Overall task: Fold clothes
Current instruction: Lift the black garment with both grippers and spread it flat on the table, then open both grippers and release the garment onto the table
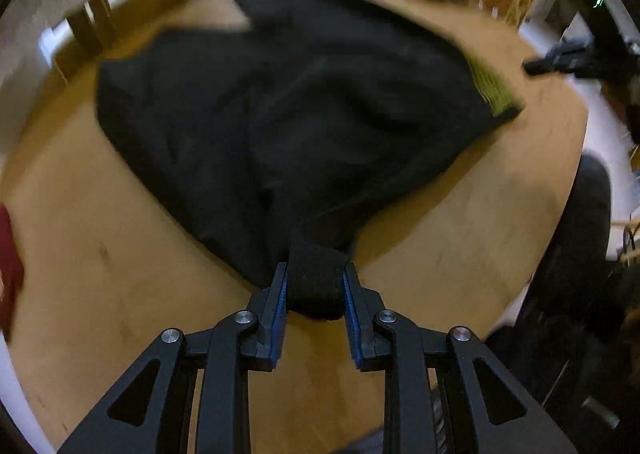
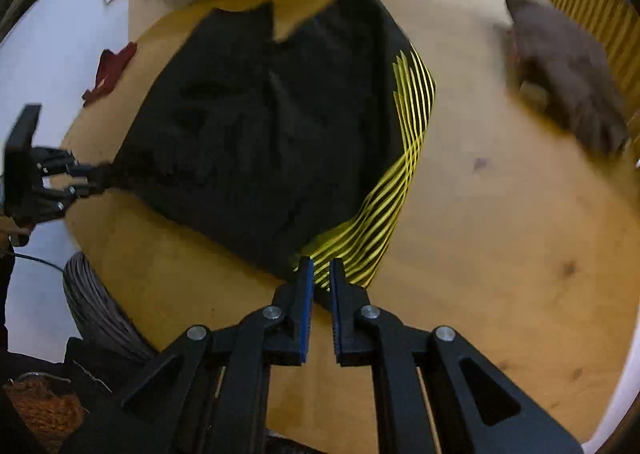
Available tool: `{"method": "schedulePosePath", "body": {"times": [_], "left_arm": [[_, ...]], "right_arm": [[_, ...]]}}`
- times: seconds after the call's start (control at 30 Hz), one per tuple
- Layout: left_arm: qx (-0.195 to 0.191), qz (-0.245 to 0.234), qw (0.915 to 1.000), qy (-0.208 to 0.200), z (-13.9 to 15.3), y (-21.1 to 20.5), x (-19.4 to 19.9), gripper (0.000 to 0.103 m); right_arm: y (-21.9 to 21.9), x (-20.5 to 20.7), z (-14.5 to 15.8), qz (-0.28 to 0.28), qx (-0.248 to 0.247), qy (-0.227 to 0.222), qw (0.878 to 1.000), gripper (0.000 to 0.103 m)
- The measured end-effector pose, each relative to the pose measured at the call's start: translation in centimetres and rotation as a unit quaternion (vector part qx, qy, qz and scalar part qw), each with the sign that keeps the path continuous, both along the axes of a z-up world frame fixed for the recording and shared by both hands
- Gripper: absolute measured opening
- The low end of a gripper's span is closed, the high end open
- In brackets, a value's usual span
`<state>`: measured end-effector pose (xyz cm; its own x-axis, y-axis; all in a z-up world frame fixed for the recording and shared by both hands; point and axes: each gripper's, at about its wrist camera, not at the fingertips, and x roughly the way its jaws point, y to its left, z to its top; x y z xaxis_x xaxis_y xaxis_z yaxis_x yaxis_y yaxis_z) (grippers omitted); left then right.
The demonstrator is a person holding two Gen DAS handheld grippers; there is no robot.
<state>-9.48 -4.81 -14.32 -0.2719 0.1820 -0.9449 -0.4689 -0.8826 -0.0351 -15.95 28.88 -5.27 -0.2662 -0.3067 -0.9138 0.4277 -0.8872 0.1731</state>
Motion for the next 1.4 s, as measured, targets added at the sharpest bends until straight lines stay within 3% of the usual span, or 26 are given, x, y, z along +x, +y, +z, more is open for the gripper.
{"method": "schedulePosePath", "body": {"times": [0.03, 0.1, 0.13, 0.33, 0.47, 0.6, 0.73, 0.83, 1.0, 1.13, 1.2, 1.27, 1.33, 1.4], "left_arm": [[-0.003, -0.002, 1.0000, -0.002, 0.1, -0.4, 0.4, 0.024], [-0.017, -0.008, 0.9997, 0.015, 1.7, -1.0, 0.2, 0.028], [-0.026, -0.011, 0.9993, 0.023, 2.6, -1.3, 0.0, 0.028], [-0.033, 0.007, 0.9985, 0.043, 5.7, -2.7, 0.5, 0.030], [-0.044, 0.025, 0.9984, 0.025, 4.8, -3.8, 2.5, 0.031], [-0.059, 0.023, 0.9974, 0.034, 5.2, -3.6, 3.3, 0.031], [-0.043, -0.004, 0.9969, 0.066, 5.9, -0.7, 1.0, 0.032], [-0.036, -0.033, 0.9967, 0.065, 4.4, 2.5, -1.2, 0.035], [-0.037, -0.053, 0.9977, 0.020, -0.3, 4.8, -3.4, 0.035], [-0.030, -0.051, 0.9982, -0.005, -2.8, 4.6, -2.4, 0.036], [-0.020, -0.049, 0.9985, -0.009, -3.0, 3.9, -1.2, 0.042], [-0.029, -0.045, 0.9985, -0.014, -3.0, 3.3, -0.3, 0.042], [-0.033, -0.033, 0.9988, -0.013, -2.5, 2.9, -0.3, 0.042], [-0.039, -0.029, 0.9988, 0.005, -1.3, 3.3, -1.3, 0.042]], "right_arm": [[0.4, -0.1, 0.3, -0.008, -0.007, 0.006, 1.000, 0.023], [1.5, -0.6, 1.6, -0.026, -0.021, 0.027, 0.999, 0.056], [2.1, -0.8, 2.2, -0.036, -0.028, 0.037, 0.998, 0.058], [3.5, -3.7, 3.5, -0.076, -0.017, 0.089, 0.993, 0.058], [-0.5, -4.4, 0.7, -0.023, -0.052, 0.052, 0.997, 0.058], [-6.3, -3.3, -2.8, 0.057, -0.001, 0.044, 0.997, 0.058], [-8.8, -2.5, -4.9, 0.082, 0.032, 0.043, 0.995, 0.058], [-9.1, -2.0, -6.1, 0.089, 0.049, 0.026, 0.995, 0.058], [-8.0, -0.8, -6.4, 0.086, 0.071, 0.039, 0.993, 0.058], [-6.5, -0.4, -6.4, 0.076, 0.076, 0.029, 0.994, 0.058], [-5.8, -0.1, -6.3, 0.077, 0.077, 0.019, 0.994, 0.058], [-5.0, -0.4, -5.6, 0.071, 0.052, 0.005, 0.996, 0.058], [-3.3, -1.7, -3.9, 0.046, -0.005, 0.000, 0.999, 0.058], [-1.5, -4.3, -2.0, 0.006, -0.029, 0.025, 0.999, 0.058]]}}
